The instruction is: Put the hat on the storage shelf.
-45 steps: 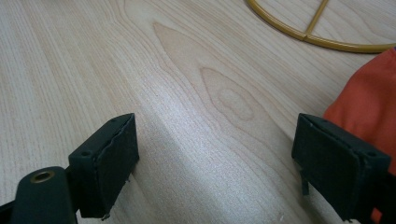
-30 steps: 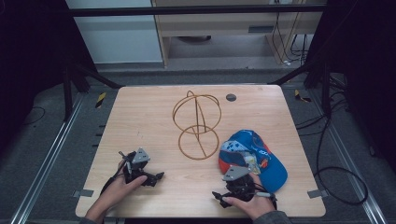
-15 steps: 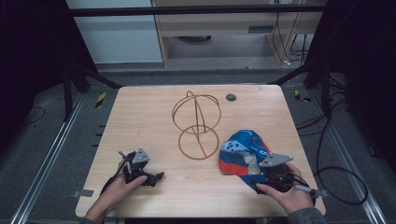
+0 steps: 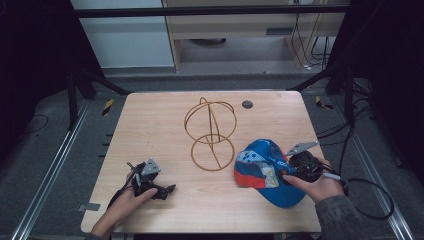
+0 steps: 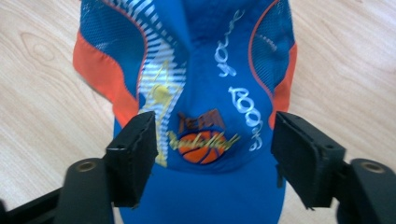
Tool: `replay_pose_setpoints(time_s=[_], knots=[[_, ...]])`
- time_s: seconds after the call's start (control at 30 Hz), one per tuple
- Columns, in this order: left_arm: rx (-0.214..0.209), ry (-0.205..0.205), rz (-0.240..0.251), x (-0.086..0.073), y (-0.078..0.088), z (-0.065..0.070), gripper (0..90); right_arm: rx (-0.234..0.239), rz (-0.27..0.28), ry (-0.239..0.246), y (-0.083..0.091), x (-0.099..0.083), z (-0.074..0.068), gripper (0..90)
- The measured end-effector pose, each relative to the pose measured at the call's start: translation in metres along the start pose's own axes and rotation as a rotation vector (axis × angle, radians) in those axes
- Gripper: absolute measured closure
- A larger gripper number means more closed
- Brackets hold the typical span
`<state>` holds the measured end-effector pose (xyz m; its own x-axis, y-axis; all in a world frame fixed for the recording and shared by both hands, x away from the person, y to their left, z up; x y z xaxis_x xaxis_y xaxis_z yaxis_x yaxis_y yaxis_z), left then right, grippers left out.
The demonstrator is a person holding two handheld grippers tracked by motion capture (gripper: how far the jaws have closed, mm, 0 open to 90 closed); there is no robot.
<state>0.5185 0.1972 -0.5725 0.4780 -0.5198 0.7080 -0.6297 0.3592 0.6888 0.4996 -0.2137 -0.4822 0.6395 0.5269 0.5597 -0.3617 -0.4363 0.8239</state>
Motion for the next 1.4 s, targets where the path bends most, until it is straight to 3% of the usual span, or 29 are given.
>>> replay_pose_setpoints(time_s=[0.27,0.4,0.5,0.53,0.57,0.7,1.0,1.4], knots=[[0.000,0.000,0.000,0.000,0.000,0.000,0.0,0.052,-0.020,0.010,-0.016,0.015,0.001,37.0],[0.000,0.000,0.000,0.000,0.000,0.000,0.0,0.052,-0.038,0.010,-0.024,0.017,0.001,41.7],[0.000,0.000,0.000,0.000,0.000,0.000,0.0,0.083,-0.053,0.004,-0.032,0.017,0.000,58.2],[0.000,0.000,0.000,0.000,0.000,0.000,0.0,0.100,-0.058,0.005,-0.034,0.017,0.000,72.0],[0.000,0.000,0.000,0.000,0.000,0.000,0.0,0.112,-0.056,0.003,-0.035,0.017,-0.001,77.3],[-0.001,0.001,0.000,0.000,0.000,0.000,0.0,0.143,-0.045,-0.009,-0.032,0.017,-0.002,87.8],[0.000,0.000,0.000,0.000,0.000,0.000,0.0,0.161,-0.023,-0.027,-0.019,0.016,0.000,90.0],[0.000,0.000,0.000,0.000,0.000,0.000,0.0,0.165,0.022,-0.018,0.027,0.026,-0.002,90.0]])
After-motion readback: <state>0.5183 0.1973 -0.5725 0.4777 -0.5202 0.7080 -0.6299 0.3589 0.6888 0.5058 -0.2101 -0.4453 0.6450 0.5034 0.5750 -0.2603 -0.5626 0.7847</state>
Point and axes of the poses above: each handheld gripper's, and its own axes: y roughly backward along the jaws, x roughly out of its top, z roughly to its right, the point moved 9 cm from there along -y, roughly forward along the jaws, and after that the axes turned 11 degrees about x, right-handed, at the moved point
